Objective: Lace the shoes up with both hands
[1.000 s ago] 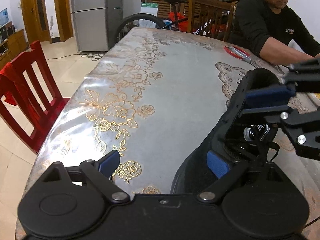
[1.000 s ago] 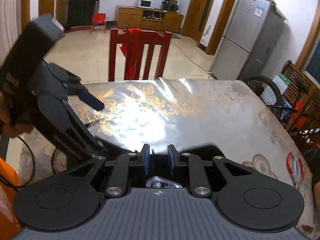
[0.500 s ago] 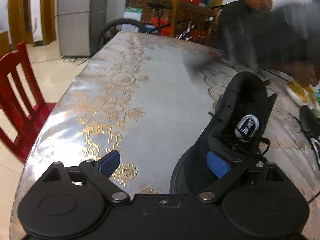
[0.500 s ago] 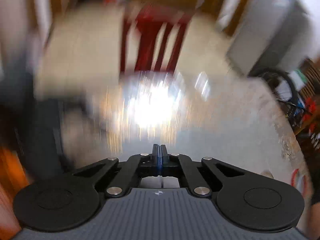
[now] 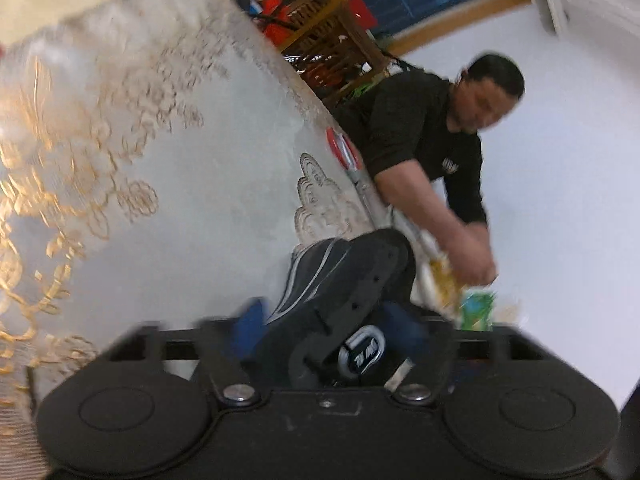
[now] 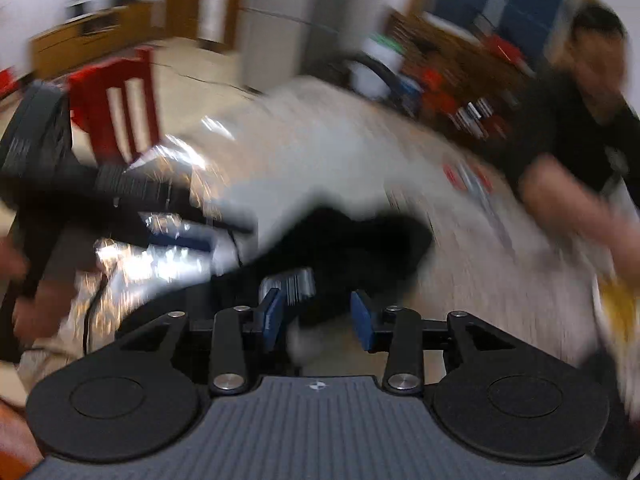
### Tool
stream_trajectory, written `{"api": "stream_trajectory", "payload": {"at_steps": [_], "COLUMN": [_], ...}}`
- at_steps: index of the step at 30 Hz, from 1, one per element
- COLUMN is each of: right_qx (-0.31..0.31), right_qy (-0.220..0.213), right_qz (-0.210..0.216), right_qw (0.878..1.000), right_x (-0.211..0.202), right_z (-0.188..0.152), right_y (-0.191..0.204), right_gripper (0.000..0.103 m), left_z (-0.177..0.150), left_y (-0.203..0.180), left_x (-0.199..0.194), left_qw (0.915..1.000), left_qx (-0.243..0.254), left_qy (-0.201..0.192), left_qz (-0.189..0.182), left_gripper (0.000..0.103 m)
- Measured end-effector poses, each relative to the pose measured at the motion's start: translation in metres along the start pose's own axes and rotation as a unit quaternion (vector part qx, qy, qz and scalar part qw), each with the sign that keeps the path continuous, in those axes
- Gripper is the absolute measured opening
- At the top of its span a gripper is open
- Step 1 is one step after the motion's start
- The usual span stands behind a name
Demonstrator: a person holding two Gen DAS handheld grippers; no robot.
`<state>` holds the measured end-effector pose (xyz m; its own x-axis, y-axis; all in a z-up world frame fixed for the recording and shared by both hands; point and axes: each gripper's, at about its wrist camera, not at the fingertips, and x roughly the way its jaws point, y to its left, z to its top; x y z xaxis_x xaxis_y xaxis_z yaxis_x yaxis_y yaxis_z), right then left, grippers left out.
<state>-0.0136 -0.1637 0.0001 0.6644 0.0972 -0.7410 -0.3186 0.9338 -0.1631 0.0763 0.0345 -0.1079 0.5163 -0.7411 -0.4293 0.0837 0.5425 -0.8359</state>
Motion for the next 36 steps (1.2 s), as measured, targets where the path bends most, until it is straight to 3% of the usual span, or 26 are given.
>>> {"api": "stream_trajectory", "payload": {"at_steps": [4, 7, 9, 11, 13, 16, 17, 21, 22, 27, 28, 31, 33, 36], "right_qx": [0.048, 0.066, 0.075, 0.085, 0.095, 0.102, 0.1, 0.085, 0.082, 0.079, 0.08, 0.091, 0.103, 0.121], "right_qy": [0.023, 0.023, 0.02, 0.013, 0.01, 0.016, 0.019, 0.017, 0.015, 0.016, 0.016, 0.009, 0.007, 0.021], "right_qz": [-0.022, -0.019, -0.018, -0.017, -0.015, -0.009, -0.01, -0.012, -0.012, -0.017, -0.021, -0.048, -0.071, -0.096], "right_qw": [0.998, 0.997, 0.997, 0.996, 0.995, 0.995, 0.995, 0.996, 0.996, 0.997, 0.996, 0.995, 0.992, 0.988], "right_x": [-0.011, -0.014, -0.018, -0.021, -0.019, -0.018, -0.016, -0.011, -0.012, -0.014, -0.014, -0.015, -0.009, 0.012], "right_z": [-0.029, -0.039, -0.044, -0.048, -0.051, -0.054, -0.054, -0.053, -0.053, -0.055, -0.056, -0.055, -0.052, -0.039], "right_y": [0.016, 0.024, 0.022, 0.021, 0.017, 0.018, 0.02, 0.03, 0.033, 0.039, 0.04, 0.034, 0.024, 0.0], "right_gripper": [0.04, 0.04, 0.041, 0.041, 0.041, 0.042, 0.042, 0.042, 0.042, 0.043, 0.043, 0.043, 0.043, 0.043], "left_z": [0.005, 0.007, 0.011, 0.02, 0.029, 0.027, 0.024, 0.01, 0.006, -0.01, -0.012, -0.017, -0.018, -0.014], "left_y": [0.001, -0.008, -0.016, -0.035, -0.058, -0.074, -0.075, -0.07, -0.069, -0.072, -0.073, -0.075, -0.077, -0.075], "left_x": [0.006, -0.005, -0.022, -0.038, -0.054, -0.047, -0.041, -0.015, -0.01, 0.002, 0.003, 0.004, 0.001, -0.001], "left_qw": [0.9997, 0.9993, 0.9982, 0.9951, 0.9877, 0.9655, 0.9576, 0.9402, 0.9357, 0.9174, 0.9138, 0.9016, 0.9006, 0.9061], "left_qx": [0.009, 0.037, 0.049, 0.095, 0.152, 0.229, 0.244, 0.26, 0.265, 0.289, 0.295, 0.318, 0.324, 0.315], "left_qy": [0.01, -0.002, -0.02, -0.025, -0.027, 0.013, 0.029, 0.067, 0.073, 0.094, 0.097, 0.097, 0.098, 0.101], "left_qz": [-0.018, -0.011, -0.027, -0.009, 0.021, 0.123, 0.15, 0.209, 0.221, 0.257, 0.262, 0.277, 0.273, 0.264], "left_gripper": [0.004, 0.003, 0.0, 0.0, 0.002, 0.012, 0.012, 0.013, 0.019, 0.029, 0.035, 0.039, 0.041, 0.042]}}
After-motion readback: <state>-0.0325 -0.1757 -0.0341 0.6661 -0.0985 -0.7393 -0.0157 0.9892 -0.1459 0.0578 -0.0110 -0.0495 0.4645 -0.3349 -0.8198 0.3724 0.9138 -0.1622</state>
